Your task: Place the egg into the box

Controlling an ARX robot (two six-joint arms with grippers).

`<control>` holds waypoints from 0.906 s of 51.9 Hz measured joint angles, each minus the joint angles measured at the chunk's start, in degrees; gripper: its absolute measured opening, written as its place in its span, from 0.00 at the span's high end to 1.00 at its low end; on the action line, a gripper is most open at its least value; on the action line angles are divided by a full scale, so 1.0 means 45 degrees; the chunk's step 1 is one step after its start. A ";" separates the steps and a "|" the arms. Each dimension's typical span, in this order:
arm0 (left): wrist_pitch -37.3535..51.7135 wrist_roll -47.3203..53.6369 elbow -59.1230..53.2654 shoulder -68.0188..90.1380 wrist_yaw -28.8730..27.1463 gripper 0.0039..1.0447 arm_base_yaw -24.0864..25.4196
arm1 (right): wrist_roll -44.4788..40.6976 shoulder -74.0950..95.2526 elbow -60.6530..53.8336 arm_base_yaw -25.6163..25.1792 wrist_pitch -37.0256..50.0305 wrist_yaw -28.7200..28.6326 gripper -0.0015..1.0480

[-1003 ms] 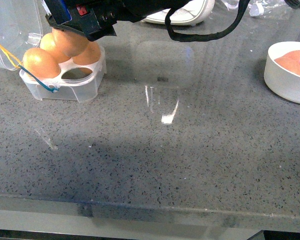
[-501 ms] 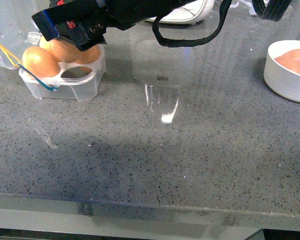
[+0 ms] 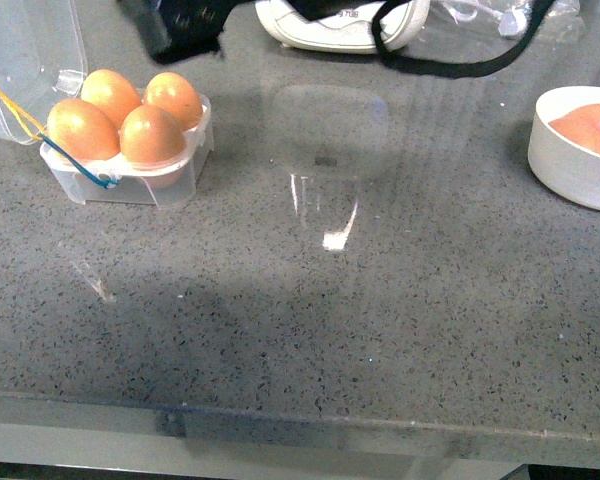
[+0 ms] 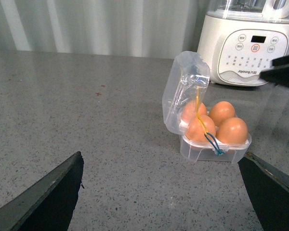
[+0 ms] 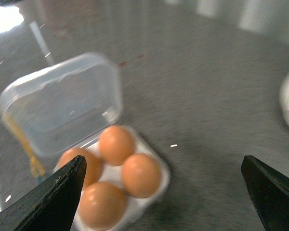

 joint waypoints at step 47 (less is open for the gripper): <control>0.0000 0.0000 0.0000 -0.0005 -0.0010 0.06 -0.0005 | 0.0937 -0.8262 -1.0647 -0.4167 0.5863 0.7062 0.97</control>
